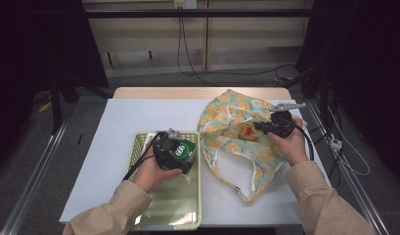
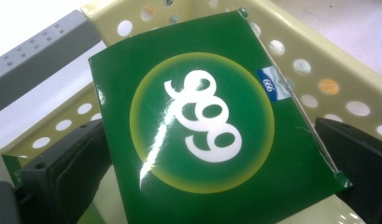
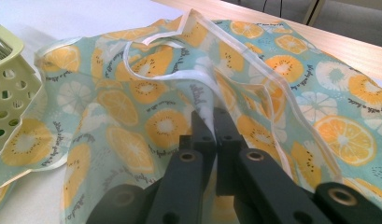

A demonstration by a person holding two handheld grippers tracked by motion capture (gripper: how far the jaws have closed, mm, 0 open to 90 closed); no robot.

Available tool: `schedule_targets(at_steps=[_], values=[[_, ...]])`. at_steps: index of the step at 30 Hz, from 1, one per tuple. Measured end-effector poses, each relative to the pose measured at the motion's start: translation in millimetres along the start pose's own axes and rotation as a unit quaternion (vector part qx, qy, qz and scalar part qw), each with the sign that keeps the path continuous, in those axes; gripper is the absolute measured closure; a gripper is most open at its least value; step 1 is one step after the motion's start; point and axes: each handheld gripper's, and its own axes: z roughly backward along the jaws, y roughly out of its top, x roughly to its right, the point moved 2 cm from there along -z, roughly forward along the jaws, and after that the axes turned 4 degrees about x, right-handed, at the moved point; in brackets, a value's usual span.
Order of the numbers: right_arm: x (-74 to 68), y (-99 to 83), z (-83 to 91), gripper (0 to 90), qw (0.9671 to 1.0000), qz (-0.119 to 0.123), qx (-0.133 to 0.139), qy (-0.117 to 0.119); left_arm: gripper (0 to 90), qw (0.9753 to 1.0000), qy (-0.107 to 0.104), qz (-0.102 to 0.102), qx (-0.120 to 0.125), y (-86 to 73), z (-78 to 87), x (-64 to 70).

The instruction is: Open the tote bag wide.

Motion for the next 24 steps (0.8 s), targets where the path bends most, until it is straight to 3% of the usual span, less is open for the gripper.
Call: schedule_targets(at_steps=[4,12,17,24], values=[[-0.6,0.3,-0.2,90.0,1.0,0.0,0.001,0.001,7.6,0.9999,0.004,0.011,-0.006,-0.5,5.2,-2.1],[0.5,0.9,0.9,90.0,1.0,-0.003,0.004,0.0,16.2,0.9986,0.002,0.053,0.009,2.3,24.6,-7.7],[2.3,0.8,2.3,90.0,1.0,-0.007,0.006,-0.003,16.5,0.9983,-0.001,0.056,0.016,8.9,38.5,-4.7],[5.6,6.1,5.0,90.0,0.9999,-0.006,0.007,-0.01,16.6,0.9975,-0.007,0.055,0.043,25.1,69.6,-6.2]])
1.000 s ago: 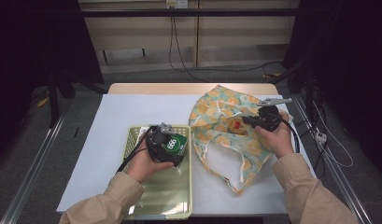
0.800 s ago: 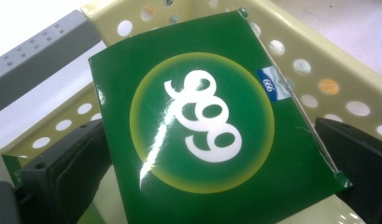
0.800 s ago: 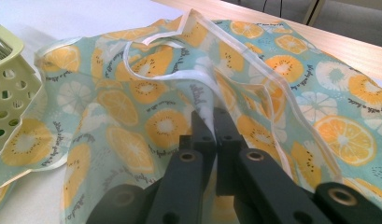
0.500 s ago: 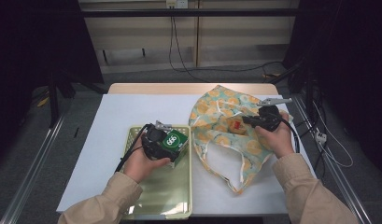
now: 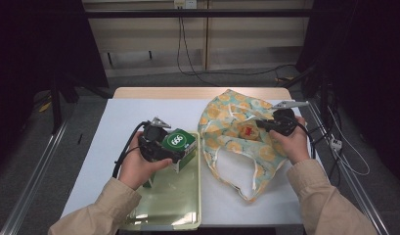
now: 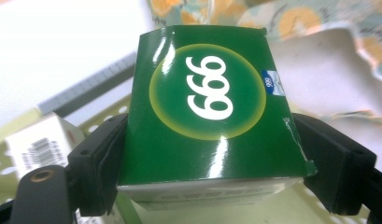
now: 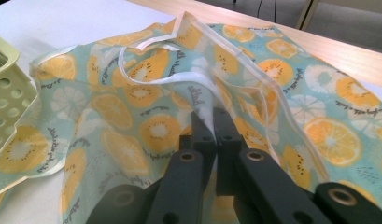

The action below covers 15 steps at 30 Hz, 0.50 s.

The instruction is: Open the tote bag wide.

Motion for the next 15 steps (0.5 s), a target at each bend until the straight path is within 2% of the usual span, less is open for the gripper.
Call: schedule_targets(at_steps=[2,7,11,15], values=[[0.8,4.5,1.4,90.0,1.0,0.0,0.002,-0.003,16.6,1.0,-0.005,0.001,0.009,6.2,8.3,0.1],[1.6,17.0,5.1,90.0,0.9999,0.005,0.009,-0.007,16.6,0.999,-0.019,-0.021,0.034,27.4,33.1,2.6],[1.3,29.3,10.0,90.0,0.9998,0.011,0.014,-0.012,16.6,0.9981,-0.031,-0.029,0.044,39.9,40.5,6.3],[0.0,42.4,13.3,90.0,0.9996,0.015,0.018,-0.017,16.6,0.997,-0.043,-0.037,0.053,53.3,38.9,11.2]])
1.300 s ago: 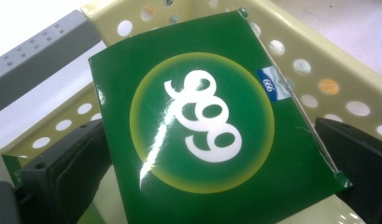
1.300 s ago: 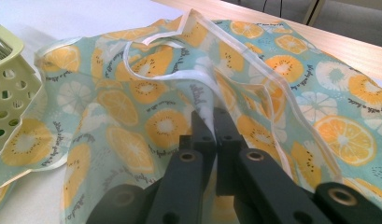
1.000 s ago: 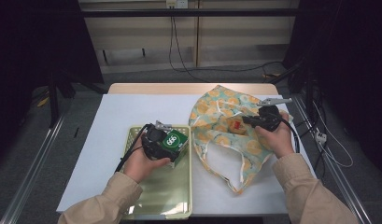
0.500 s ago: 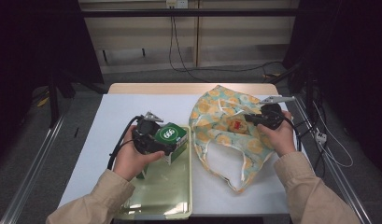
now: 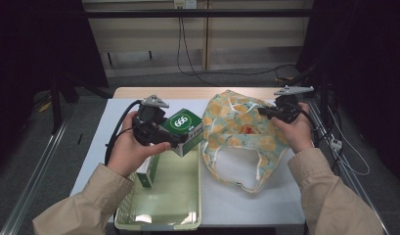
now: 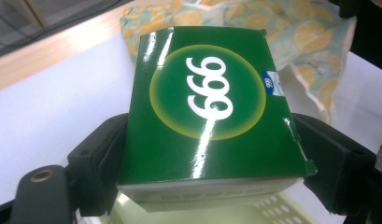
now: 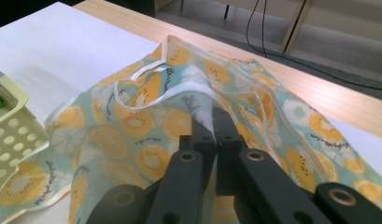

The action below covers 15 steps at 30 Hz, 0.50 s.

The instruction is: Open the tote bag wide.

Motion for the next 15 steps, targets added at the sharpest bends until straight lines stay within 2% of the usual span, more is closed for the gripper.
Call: schedule_targets(at_steps=[4,6,9,15], values=[[-2.9,11.4,-0.1,90.0,1.0,0.006,0.003,-0.003,16.6,0.9999,-0.016,-0.002,0.006,10.2,-5.9,4.1],[-4.6,15.5,-0.2,90.0,1.0,0.007,0.005,-0.001,16.6,0.9996,-0.023,-0.013,0.011,16.9,-8.7,7.2],[-7.2,21.3,-1.4,90.0,0.9999,0.011,0.006,0.0,16.6,0.9993,-0.031,-0.017,0.014,25.2,-13.9,10.7],[-8.4,29.7,-2.1,90.0,0.9999,0.011,0.009,0.0,16.6,0.9986,-0.044,-0.026,0.016,41.7,-36.6,17.9]])
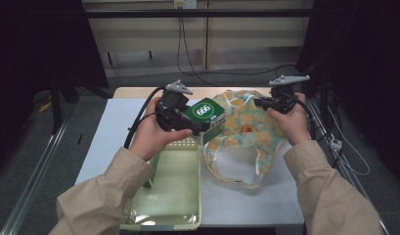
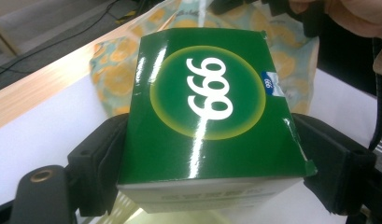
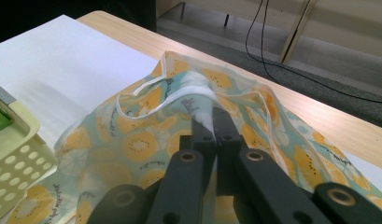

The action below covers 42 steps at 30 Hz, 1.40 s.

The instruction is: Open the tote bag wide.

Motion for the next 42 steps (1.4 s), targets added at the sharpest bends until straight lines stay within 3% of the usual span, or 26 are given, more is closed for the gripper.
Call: schedule_targets(at_steps=[9,18,26,33,38,39,40,42], values=[[-0.3,4.3,3.4,90.0,1.0,-0.004,0.007,0.005,16.5,0.9997,-0.016,-0.015,-0.014,6.6,-41.4,5.7],[-1.1,5.7,5.4,90.0,0.9998,-0.006,0.014,0.009,16.5,0.9986,-0.033,-0.034,-0.024,5.8,-70.2,16.0],[-5.7,8.5,5.9,90.0,0.9997,-0.004,0.017,0.016,16.5,0.998,-0.046,-0.031,-0.03,3.3,-90.0,17.0],[-6.6,9.5,6.9,90.0,0.9996,-0.004,0.019,0.018,16.4,0.9984,-0.043,-0.025,-0.028,0.9,-105.6,12.5],[-8.4,9.3,8.0,90.0,0.9996,-0.002,0.018,0.022,16.4,0.999,-0.028,-0.017,-0.028,-0.2,-114.2,2.4],[-8.6,9.4,8.2,90.0,0.9996,-0.001,0.018,0.023,16.4,0.9995,-0.01,-0.011,-0.029,-0.6,-115.7,1.6],[-9.0,9.3,8.3,90.0,0.9995,-0.001,0.018,0.024,16.4,0.9993,-0.024,-0.008,-0.028,-1.2,-117.5,-1.5],[-10.1,9.2,8.3,90.0,0.9995,0.001,0.018,0.026,16.4,0.9994,-0.019,-0.004,-0.03,-2.4,-120.0,-4.7]])
